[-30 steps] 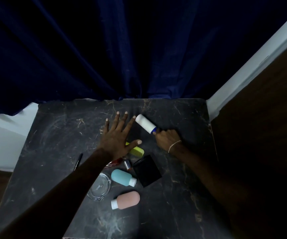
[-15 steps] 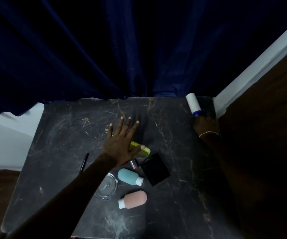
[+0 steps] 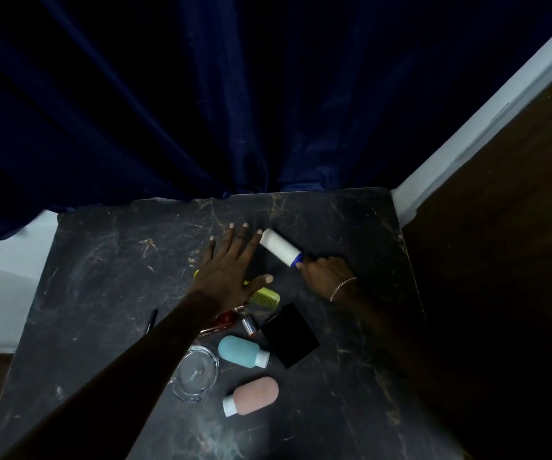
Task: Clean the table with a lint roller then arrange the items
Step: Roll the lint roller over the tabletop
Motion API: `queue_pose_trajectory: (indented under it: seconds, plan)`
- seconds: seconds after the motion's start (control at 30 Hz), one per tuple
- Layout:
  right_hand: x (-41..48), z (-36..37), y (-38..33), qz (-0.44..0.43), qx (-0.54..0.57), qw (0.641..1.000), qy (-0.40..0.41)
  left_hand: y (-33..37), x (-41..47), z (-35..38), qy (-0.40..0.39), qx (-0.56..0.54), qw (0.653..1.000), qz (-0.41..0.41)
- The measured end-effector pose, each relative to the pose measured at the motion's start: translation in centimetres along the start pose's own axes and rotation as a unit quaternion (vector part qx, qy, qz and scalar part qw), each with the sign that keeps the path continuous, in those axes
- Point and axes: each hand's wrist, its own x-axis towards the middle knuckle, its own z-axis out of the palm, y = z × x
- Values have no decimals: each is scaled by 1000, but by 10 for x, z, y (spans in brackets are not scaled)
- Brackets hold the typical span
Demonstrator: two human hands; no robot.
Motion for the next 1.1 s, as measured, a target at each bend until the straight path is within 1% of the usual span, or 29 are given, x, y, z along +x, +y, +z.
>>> queue_pose_trajectory:
  seconds: [0.1,0.17,0.3,0.4,0.47,0.53,0.6,0.7,0.77,0.9,0.97,1.03,1.1]
  plan:
    - [-3,-7,-6,-34,7,999,-12,1,13,4,-14,18,1000,19]
    - [-4,-17,-8,-41,16,999,-24,4,23,5,-32,15,999,32]
    - [-5,-47,-15,13,141,989,-49,10,38,5,-26,-13,997,67]
    - [-5,-66,-7,32,262,963,-59,18,51,2,22,-12,995,98]
    - [-3,-80,5,41,310,949,-35,24,63,2,48,-50,993,98]
    - [0,-94,21,57,346,936,-1,31,77,5,54,-149,984,79]
    - [3,-106,37,74,372,924,52,41,93,7,60,-245,966,53]
    - [5,-117,53,87,385,910,126,61,117,7,75,-330,941,26]
    - [9,-115,62,95,382,906,159,74,133,8,72,-361,929,37]
    - [25,-106,85,126,383,901,161,95,164,11,44,-390,919,24]
    - [31,-106,95,142,382,897,175,100,177,13,31,-400,916,17]
    - [37,-106,103,150,392,886,196,104,187,12,33,-407,913,22]
    - [43,-107,108,153,393,884,204,108,195,11,34,-422,905,25]
